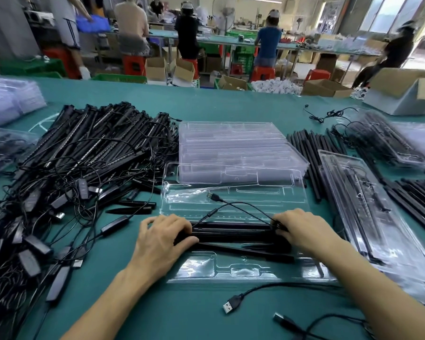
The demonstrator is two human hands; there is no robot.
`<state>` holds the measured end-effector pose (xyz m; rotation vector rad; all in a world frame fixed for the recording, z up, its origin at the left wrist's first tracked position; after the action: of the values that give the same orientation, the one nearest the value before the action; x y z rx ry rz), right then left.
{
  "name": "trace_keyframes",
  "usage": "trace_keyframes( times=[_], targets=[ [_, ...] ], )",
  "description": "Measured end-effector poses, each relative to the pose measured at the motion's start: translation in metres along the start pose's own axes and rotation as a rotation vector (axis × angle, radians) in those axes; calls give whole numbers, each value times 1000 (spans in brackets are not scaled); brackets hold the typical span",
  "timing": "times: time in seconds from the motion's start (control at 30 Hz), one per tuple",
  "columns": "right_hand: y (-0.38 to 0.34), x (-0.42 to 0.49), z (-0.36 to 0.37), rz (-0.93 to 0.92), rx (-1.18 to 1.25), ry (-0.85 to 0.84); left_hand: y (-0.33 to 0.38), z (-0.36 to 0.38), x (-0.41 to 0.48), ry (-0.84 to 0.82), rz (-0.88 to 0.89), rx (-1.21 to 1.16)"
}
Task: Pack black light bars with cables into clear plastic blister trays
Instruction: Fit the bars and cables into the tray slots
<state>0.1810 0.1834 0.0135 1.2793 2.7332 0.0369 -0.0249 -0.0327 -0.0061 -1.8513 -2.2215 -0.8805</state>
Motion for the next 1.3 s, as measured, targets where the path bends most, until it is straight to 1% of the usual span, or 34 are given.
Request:
trace_keyframes(
  times=[0.2, 0.27, 0.33, 0.43, 0.53, 0.6, 0.67, 0.7, 0.77, 0.9, 1.03, 1.1, 1.23, 1.3],
  targets=[
    [-2, -1, 1, -46, -36, 60, 8, -3, 0, 25, 77, 82],
    [0, -3, 3, -31, -4, 68, 10, -3, 2, -1, 109, 90],
    [4, -2, 3, 8, 45, 52, 10, -1, 3, -27, 103, 84],
    [7, -1, 2, 83, 157, -22, 5, -1, 4, -39, 33, 49],
    [8, -5, -3, 103, 271, -52, -1, -2, 3, -32, 8, -16],
    [6, -11, -11, 58, 374, -27, -3, -1, 2, -25, -9, -76],
    [-1, -19, -14, -43, 455, -75, -6, -1, 1, -3, -39, -133],
    [-5, -23, -13, -83, 457, -116, -8, -1, 1, -2, -57, -160],
    [-9, -28, -7, -100, 411, -161, -10, 2, 2, -17, -67, -205],
    [-4, -30, -3, -90, 369, -149, -8, 1, -2, 27, -6, -234],
    [-4, -33, 2, -109, 378, -213, -9, 2, -4, 52, 18, -232],
    [-3, -34, 6, -91, 322, -238, -10, 3, -3, 42, 10, -222],
    [-5, -36, 8, -83, 256, -176, -7, 2, 2, 11, 23, -166],
    [-6, -35, 7, -89, 259, -166, -3, 0, 5, -14, 43, -131]
  ],
)
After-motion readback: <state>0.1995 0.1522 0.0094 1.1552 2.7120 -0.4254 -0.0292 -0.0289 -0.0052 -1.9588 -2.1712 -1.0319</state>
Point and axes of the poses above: each hand's wrist, its own x-axis towards the middle knuckle, its own z-axis out of the palm, y = z × x, the point moved 7 cm from there along x, towards the middle knuckle, and after that the axes turned 12 degrees about z, right-handed, at the moved point
